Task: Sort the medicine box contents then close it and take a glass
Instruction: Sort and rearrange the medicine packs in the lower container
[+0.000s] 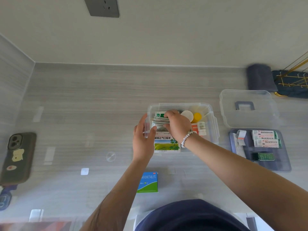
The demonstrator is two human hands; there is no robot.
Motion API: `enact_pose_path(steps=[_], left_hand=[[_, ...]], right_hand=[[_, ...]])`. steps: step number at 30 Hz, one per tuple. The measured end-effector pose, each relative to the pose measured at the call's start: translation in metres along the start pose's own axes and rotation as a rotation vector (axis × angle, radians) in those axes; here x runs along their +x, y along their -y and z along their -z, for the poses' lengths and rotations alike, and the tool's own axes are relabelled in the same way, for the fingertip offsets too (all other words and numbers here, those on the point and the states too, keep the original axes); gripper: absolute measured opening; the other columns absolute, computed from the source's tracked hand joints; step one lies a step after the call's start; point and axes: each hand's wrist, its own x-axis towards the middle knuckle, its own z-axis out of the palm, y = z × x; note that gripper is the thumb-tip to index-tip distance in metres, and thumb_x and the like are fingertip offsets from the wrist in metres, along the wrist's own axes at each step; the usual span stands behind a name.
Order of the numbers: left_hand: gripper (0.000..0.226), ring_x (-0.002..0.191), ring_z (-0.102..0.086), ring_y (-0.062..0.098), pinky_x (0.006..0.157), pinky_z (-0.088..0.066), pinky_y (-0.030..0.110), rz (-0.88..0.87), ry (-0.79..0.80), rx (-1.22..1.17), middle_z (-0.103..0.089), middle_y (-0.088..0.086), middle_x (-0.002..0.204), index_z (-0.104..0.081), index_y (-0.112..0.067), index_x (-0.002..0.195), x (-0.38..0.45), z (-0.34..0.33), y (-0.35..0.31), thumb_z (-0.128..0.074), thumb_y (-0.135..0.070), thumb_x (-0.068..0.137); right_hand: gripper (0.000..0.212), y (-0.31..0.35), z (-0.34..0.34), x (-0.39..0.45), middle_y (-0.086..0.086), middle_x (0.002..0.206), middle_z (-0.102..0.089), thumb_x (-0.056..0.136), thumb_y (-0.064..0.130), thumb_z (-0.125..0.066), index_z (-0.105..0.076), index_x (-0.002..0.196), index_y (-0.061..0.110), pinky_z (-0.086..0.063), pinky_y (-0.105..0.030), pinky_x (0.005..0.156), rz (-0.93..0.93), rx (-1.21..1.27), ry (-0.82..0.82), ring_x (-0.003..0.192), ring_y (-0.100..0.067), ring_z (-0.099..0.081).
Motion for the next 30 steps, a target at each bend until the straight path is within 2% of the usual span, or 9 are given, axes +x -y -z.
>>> enact_pose_path(steps=[5,8,12,15,18,20,23,26,30], left_hand=[[0.05,0.093,-0.047,-0.022,0.073,-0.037,-0.004,0.006,-0.001,-0.023,-0.048,-0.014,0.111,-0.041,-0.032,0.136,0.001,-0.001,0.001,-0.056,-0.024,0.089],[0.049,0.093,-0.047,-0.02,0.072,-0.038,-0.002,0.007,0.004,-0.023,-0.049,-0.013,0.113,-0.041,-0.032,0.136,0.001,0.0,0.001,-0.056,-0.024,0.089],[0.049,0.093,-0.049,-0.014,0.073,-0.04,0.005,0.015,0.009,-0.026,-0.051,-0.01,0.113,-0.041,-0.035,0.135,0.0,0.0,-0.001,-0.055,-0.024,0.09],[0.048,0.094,-0.051,-0.006,0.074,-0.04,0.007,0.015,0.006,-0.019,-0.053,-0.006,0.115,-0.041,-0.033,0.135,-0.001,-0.001,-0.002,-0.055,-0.023,0.09],[0.048,0.097,-0.053,-0.001,0.076,-0.038,0.009,0.019,0.01,-0.02,-0.055,-0.003,0.118,-0.041,-0.034,0.134,-0.001,0.0,-0.003,-0.055,-0.023,0.09],[0.048,0.099,-0.053,0.001,0.077,-0.039,0.01,0.023,0.015,-0.019,-0.055,-0.003,0.119,-0.041,-0.035,0.134,-0.002,0.0,-0.003,-0.055,-0.024,0.09],[0.048,0.098,-0.052,-0.003,0.075,-0.038,0.008,0.03,0.022,-0.013,-0.053,-0.005,0.12,-0.04,-0.036,0.134,-0.002,0.0,-0.006,-0.055,-0.026,0.09],[0.048,0.096,-0.051,-0.005,0.073,-0.036,0.008,0.03,0.02,0.013,-0.052,-0.006,0.121,-0.039,-0.035,0.135,-0.003,0.0,-0.008,-0.054,-0.028,0.09],[0.048,0.102,-0.055,0.01,0.076,-0.04,0.019,0.063,0.007,0.05,-0.055,-0.001,0.124,-0.038,-0.034,0.136,-0.004,0.0,-0.012,-0.053,-0.03,0.09]], right_hand=[[0.023,0.003,-0.001,0.006,-0.005,0.111,-0.055,0.083,0.024,-0.064,-0.062,0.101,0.01,-0.042,-0.028,0.056,-0.038,-0.127,0.083,0.08,-0.02,-0.059],[0.015,0.002,-0.002,0.008,-0.001,0.104,-0.057,0.085,0.024,-0.061,-0.066,0.09,0.011,-0.034,-0.025,0.051,-0.063,-0.15,0.05,0.068,-0.016,-0.05],[0.016,0.001,0.004,0.009,0.003,0.092,-0.059,0.086,0.03,-0.059,-0.066,0.084,0.016,-0.022,-0.02,0.046,-0.073,-0.124,-0.031,0.064,-0.014,-0.05],[0.02,0.003,0.012,0.01,0.003,0.083,-0.059,0.087,0.036,-0.058,-0.065,0.077,0.019,-0.028,-0.021,0.048,-0.102,-0.157,-0.061,0.062,-0.016,-0.054],[0.022,0.002,0.015,0.01,0.002,0.089,-0.064,0.088,0.04,-0.055,-0.068,0.091,0.022,-0.038,-0.025,0.056,-0.076,-0.177,-0.024,0.073,-0.019,-0.061],[0.025,0.0,0.015,0.006,0.002,0.102,-0.066,0.088,0.039,-0.055,-0.067,0.104,0.025,-0.04,-0.025,0.06,-0.036,-0.116,-0.021,0.084,-0.018,-0.063],[0.035,-0.005,0.015,-0.003,0.004,0.123,-0.061,0.087,0.034,-0.058,-0.059,0.121,0.025,-0.043,-0.024,0.065,0.028,0.007,-0.05,0.092,-0.017,-0.065],[0.033,-0.011,0.012,-0.014,0.002,0.122,-0.059,0.091,0.027,-0.052,-0.058,0.123,0.022,-0.041,-0.021,0.064,0.072,0.045,-0.072,0.092,-0.016,-0.064],[0.034,-0.015,0.011,-0.021,0.0,0.126,-0.054,0.097,0.026,-0.04,-0.054,0.128,0.023,-0.041,-0.022,0.066,0.111,-0.005,-0.002,0.099,-0.016,-0.06]])
